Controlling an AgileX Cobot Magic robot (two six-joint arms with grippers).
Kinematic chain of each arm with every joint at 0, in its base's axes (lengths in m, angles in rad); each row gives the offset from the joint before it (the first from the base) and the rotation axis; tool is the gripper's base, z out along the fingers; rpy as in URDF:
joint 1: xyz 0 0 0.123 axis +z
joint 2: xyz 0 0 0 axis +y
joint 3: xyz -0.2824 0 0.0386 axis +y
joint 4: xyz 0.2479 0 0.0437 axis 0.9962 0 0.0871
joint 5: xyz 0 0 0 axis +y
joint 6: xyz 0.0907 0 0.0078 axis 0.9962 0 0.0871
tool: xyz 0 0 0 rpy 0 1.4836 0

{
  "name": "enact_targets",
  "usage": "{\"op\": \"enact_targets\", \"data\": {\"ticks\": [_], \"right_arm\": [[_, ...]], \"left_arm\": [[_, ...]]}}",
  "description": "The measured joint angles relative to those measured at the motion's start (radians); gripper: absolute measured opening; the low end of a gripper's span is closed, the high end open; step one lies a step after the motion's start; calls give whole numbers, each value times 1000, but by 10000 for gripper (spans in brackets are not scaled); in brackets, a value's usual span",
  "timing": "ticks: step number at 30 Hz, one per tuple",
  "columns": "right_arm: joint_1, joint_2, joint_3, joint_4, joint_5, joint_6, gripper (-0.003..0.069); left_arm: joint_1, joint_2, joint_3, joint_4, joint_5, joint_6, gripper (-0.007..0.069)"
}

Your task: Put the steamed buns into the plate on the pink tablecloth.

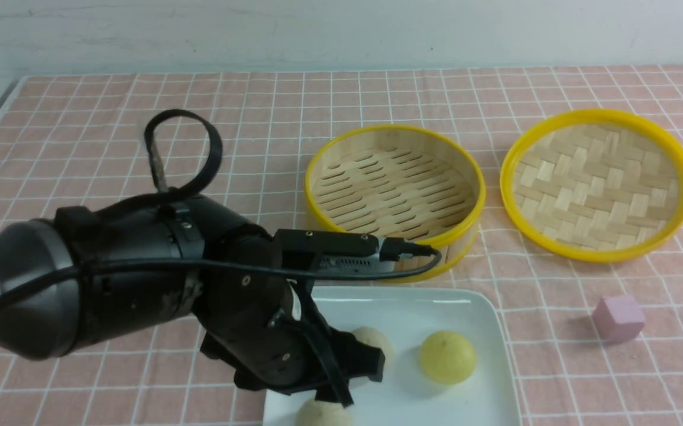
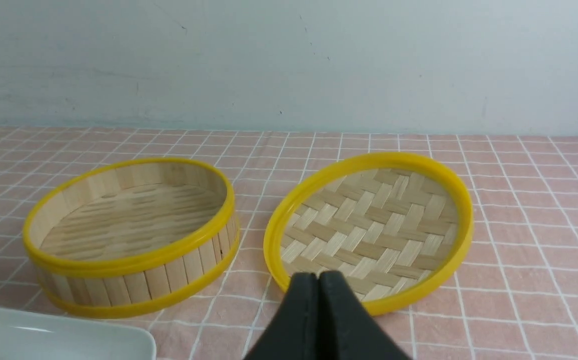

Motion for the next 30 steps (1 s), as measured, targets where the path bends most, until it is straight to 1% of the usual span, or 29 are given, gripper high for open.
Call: {"op": "enact_targets", "data": {"ticks": [10,15,20,24,25,28,30], "right_arm": [[0,0,32,0,26,0,1],[-1,-1,67,0,17,0,4],[-28,-70,183,-50,14,0,8],[-62,-118,288,-72,20,0,13],[-64,-119,291,-72,22,0,13],[-70,-120,298,-76,30,0,16],[-70,-120,298,-76,30,0,19]], "left_arm": [[0,0,0,0,-12,0,446],[0,0,0,0,-22,0,426],[0,0,0,0,-29,0,375],[0,-10,0,1,-38,0,301],[0,-11,0,2,-38,0,297],[0,-77,0,7,-35,0,226],[0,-134,0,18,-28,0,192]]}}
